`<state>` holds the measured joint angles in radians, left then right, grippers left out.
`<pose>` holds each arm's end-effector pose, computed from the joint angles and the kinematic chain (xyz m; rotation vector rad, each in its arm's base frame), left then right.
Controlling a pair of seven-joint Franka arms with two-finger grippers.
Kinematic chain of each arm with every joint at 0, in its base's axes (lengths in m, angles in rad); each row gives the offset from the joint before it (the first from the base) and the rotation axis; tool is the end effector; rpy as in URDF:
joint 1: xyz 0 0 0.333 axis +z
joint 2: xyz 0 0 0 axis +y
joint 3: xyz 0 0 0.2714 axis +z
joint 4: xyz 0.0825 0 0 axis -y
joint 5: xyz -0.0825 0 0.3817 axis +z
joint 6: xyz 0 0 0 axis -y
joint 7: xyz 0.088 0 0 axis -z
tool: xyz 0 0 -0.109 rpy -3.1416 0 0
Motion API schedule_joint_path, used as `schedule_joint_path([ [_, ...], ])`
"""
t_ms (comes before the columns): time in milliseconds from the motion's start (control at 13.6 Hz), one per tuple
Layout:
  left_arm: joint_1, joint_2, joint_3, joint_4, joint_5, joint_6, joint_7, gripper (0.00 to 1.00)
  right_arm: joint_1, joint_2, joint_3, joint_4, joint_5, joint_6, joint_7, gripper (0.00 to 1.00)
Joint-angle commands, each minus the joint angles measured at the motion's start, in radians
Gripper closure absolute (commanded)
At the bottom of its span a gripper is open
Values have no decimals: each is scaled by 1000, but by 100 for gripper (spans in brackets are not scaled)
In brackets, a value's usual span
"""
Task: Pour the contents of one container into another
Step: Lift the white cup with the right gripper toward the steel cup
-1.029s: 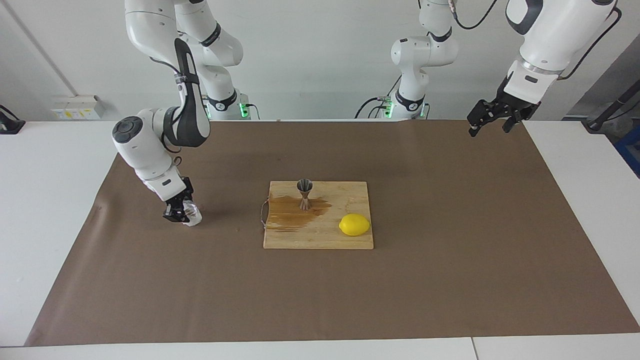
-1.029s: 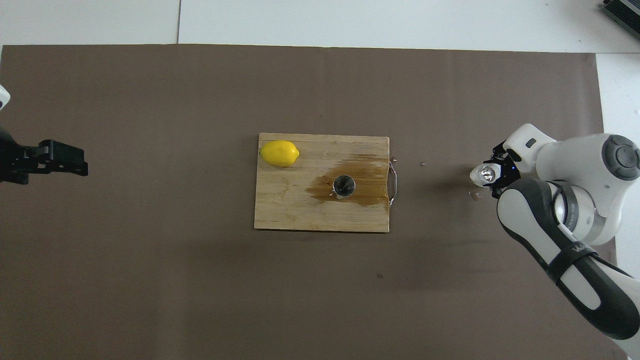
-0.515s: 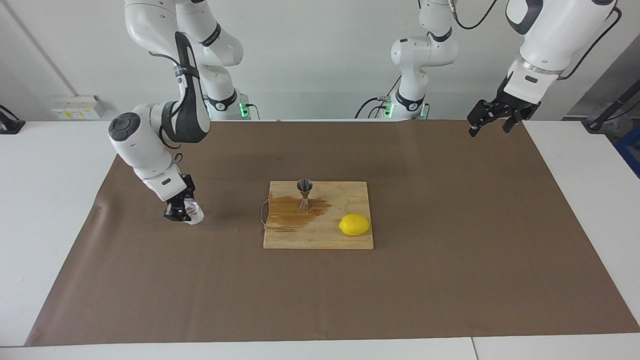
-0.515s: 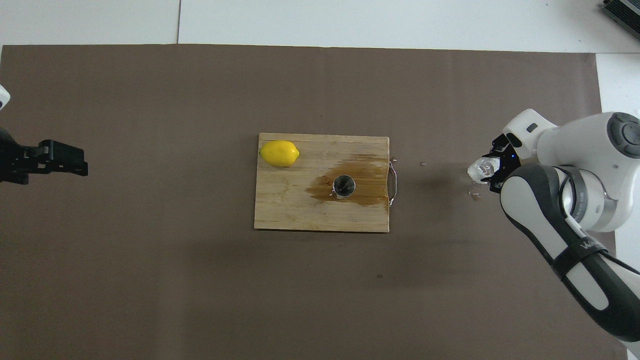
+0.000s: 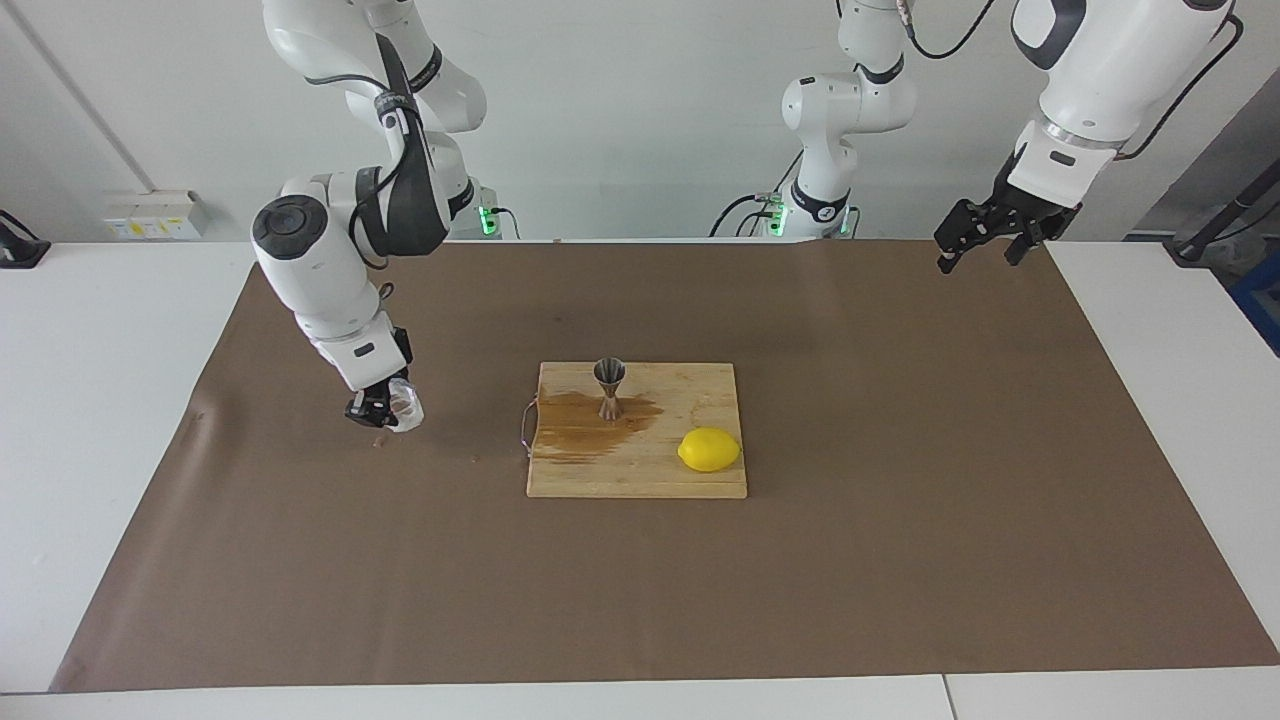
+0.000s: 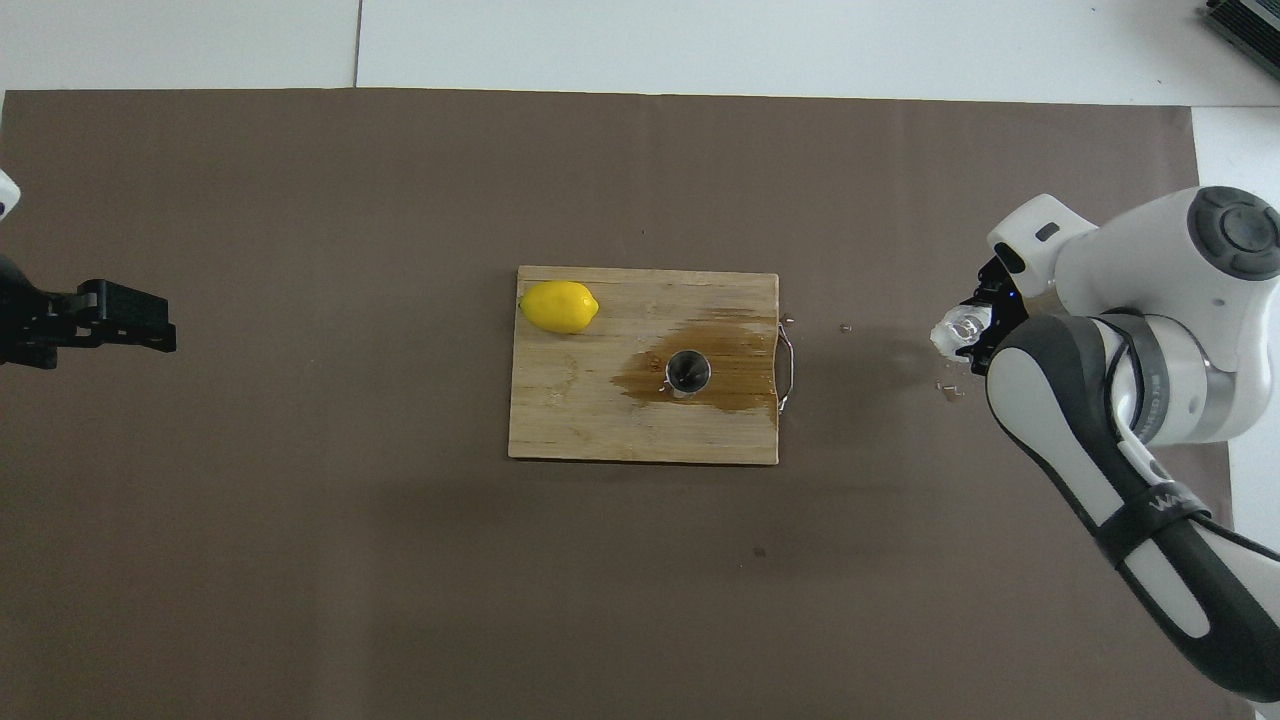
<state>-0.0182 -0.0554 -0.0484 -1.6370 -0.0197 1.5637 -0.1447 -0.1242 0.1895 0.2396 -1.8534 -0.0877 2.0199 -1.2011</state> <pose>0.5346 -0.0384 0.5763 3.1240 0.1223 -0.0307 0.5921 0.0589 0.3760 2.4350 1.9521 -0.0499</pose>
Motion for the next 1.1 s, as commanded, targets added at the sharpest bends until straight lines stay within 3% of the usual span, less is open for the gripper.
schedule_joint_path([
  [0, 12, -9, -5, -10, -9, 1, -1, 0, -6, 18, 59, 78, -73, -88, 124, 100],
  [809, 12, -7, -5, -10, -9, 1, -1, 0, 28, 57, 331, 200, -296, -329, 507, 100],
  [1029, 12, -9, -5, -10, -9, 1, -1, 0, 43, 61, 342, 215, -310, -375, 520, 100],
])
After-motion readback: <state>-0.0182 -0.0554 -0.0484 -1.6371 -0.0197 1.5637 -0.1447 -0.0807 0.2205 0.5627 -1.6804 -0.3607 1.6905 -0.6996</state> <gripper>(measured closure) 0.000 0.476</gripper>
